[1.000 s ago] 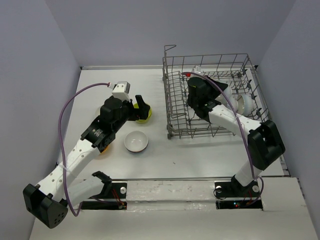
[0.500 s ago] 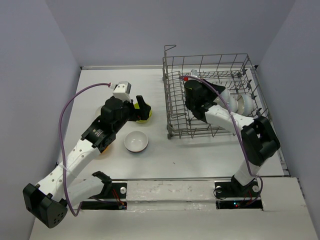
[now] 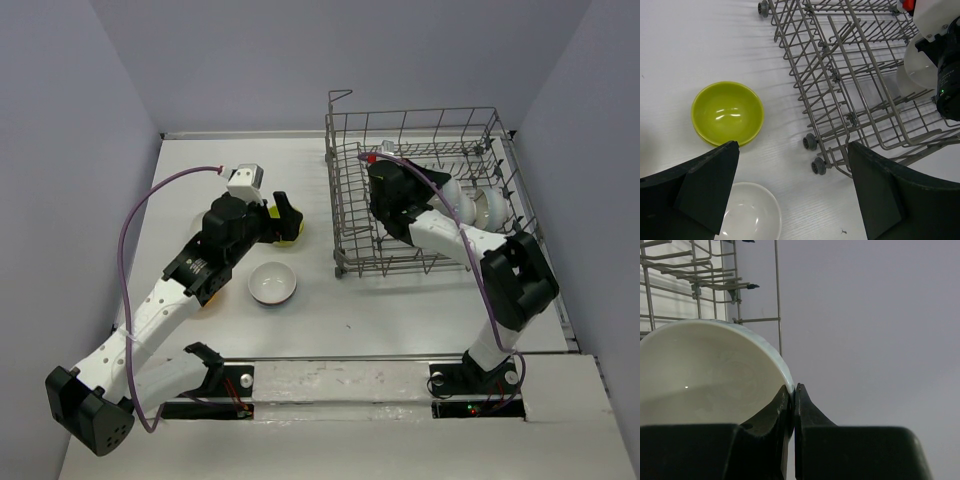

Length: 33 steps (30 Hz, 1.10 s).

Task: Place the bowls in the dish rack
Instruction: Insert the bowl into the dish rack.

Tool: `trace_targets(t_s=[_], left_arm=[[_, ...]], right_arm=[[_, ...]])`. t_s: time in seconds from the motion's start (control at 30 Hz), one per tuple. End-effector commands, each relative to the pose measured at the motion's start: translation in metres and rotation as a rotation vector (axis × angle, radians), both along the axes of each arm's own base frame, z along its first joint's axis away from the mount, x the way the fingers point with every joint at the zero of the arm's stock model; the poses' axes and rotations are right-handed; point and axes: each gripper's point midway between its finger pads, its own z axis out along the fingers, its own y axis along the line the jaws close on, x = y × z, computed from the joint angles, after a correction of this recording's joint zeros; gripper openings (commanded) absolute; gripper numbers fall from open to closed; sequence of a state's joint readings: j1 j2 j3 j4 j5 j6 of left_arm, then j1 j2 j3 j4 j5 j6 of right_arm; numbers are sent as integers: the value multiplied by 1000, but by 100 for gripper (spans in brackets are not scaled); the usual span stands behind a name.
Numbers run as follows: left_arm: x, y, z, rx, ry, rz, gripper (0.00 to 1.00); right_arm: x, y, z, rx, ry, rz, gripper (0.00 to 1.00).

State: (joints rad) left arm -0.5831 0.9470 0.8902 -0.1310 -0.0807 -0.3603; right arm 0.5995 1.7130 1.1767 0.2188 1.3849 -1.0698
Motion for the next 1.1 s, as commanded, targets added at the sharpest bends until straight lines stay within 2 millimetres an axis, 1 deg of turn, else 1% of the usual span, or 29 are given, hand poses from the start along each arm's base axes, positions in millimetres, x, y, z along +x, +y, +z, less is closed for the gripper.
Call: trace_targets(t_s=[0.0,0.33,0.37,0.43,0.47,0.6,0.63,1.07], left_arm=[[1,-2,3,-5,-26,0,99],[0,-2,2,4,-26,3,99],[0,-2,1,5,-23,3,99],[-1,-4,1,5,-23,0,99],[-1,-4,0,6,-22,-2,99],[-2,-6,-1,13,-19,-7,99],[-2,-6,-2,13,-17,-7,99],[-3,-7,-1,18,-22,-7,99]], right_arm=[[-4,-2,6,5,-39,-43,1],[0,1,-2,-9,-22,-50,1],[1,-3,-3,-11,-21,-64,1],[2,-3,-2,-7,-26,-65,1],[2,-6,-3,-8,-25,-76,1],[4,-5,-5,-11,-23,-79,1],[5,-9,-7,-14,-20,-91,1],[7,-7,-8,-25,-8,-93,1]])
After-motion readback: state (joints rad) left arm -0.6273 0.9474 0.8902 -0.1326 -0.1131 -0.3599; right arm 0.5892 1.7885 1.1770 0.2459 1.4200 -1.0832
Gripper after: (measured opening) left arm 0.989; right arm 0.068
